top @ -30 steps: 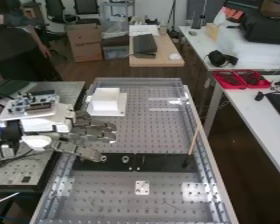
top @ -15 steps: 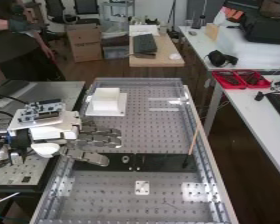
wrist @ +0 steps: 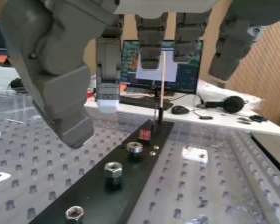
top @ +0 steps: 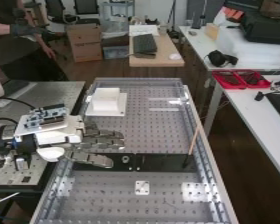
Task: Grab the smaller nut and place it in the white container
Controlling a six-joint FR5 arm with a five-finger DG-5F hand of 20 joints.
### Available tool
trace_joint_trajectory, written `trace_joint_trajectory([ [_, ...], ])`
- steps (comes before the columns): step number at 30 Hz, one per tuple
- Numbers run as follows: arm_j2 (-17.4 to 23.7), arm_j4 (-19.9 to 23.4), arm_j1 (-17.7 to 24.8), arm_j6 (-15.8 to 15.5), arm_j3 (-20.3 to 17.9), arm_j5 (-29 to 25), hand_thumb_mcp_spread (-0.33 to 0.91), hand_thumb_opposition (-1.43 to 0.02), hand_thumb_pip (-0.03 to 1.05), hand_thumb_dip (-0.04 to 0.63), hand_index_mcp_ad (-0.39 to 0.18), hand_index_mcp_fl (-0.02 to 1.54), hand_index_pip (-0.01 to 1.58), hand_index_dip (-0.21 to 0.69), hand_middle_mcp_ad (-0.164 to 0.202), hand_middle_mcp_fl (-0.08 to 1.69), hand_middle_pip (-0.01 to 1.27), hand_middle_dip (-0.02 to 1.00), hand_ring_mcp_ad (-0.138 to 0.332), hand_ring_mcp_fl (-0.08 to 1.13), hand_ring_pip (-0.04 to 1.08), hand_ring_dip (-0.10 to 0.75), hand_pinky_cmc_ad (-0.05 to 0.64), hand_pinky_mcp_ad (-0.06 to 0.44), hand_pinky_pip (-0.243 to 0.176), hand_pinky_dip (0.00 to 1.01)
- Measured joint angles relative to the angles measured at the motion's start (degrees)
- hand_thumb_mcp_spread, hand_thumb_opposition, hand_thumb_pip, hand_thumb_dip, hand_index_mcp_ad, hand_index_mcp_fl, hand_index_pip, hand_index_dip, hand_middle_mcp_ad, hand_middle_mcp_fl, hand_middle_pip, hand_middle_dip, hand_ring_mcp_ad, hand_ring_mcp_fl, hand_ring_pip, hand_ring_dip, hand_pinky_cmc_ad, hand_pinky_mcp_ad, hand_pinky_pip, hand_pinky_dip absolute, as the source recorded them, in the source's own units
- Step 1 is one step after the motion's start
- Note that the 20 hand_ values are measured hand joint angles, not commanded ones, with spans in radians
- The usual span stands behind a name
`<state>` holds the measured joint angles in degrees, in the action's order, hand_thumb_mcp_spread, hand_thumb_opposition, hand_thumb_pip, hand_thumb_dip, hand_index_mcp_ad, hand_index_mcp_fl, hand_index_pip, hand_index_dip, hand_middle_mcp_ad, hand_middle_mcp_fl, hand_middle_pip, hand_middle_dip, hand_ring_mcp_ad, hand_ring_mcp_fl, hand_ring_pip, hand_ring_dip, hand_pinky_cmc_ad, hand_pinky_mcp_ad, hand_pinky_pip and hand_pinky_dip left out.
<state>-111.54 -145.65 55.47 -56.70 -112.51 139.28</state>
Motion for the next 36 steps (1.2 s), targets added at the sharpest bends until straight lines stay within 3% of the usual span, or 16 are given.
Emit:
trace_joint_trajectory([
  [10,-2.2,2.2,-0.7,-2.1,-0.8,2.2,0.42,-0.85,0.64,0.222,-0.183,0.02,1.43,0.066,0.065,0.05,0.13,0.22,0.131,0.0,0.09,0.087,0.417,0.312,-0.089,0.33],
  [25,-2.9,1.3,-1.1,-3.1,-1.4,2.6,0.42,-0.85,0.64,0.222,-0.183,0.02,1.47,0.063,0.061,0.09,0.13,0.22,0.129,0.0,0.09,0.087,0.398,0.314,-0.089,0.33],
  [31,-2.9,-0.4,-1.5,-4.8,-1.3,2.4,0.42,-0.85,0.7,0.22,-0.182,0.02,1.51,0.093,0.061,0.09,0.13,0.22,0.129,0.0,0.09,0.087,0.396,0.304,-0.089,0.33],
  [36,-2.9,-0.8,-1.7,-5.2,-1.3,2.2,0.42,-0.85,0.7,0.22,-0.183,0.02,1.56,0.171,0.061,0.09,0.13,0.22,0.129,0.0,0.09,0.087,0.398,0.3,-0.089,0.33],
])
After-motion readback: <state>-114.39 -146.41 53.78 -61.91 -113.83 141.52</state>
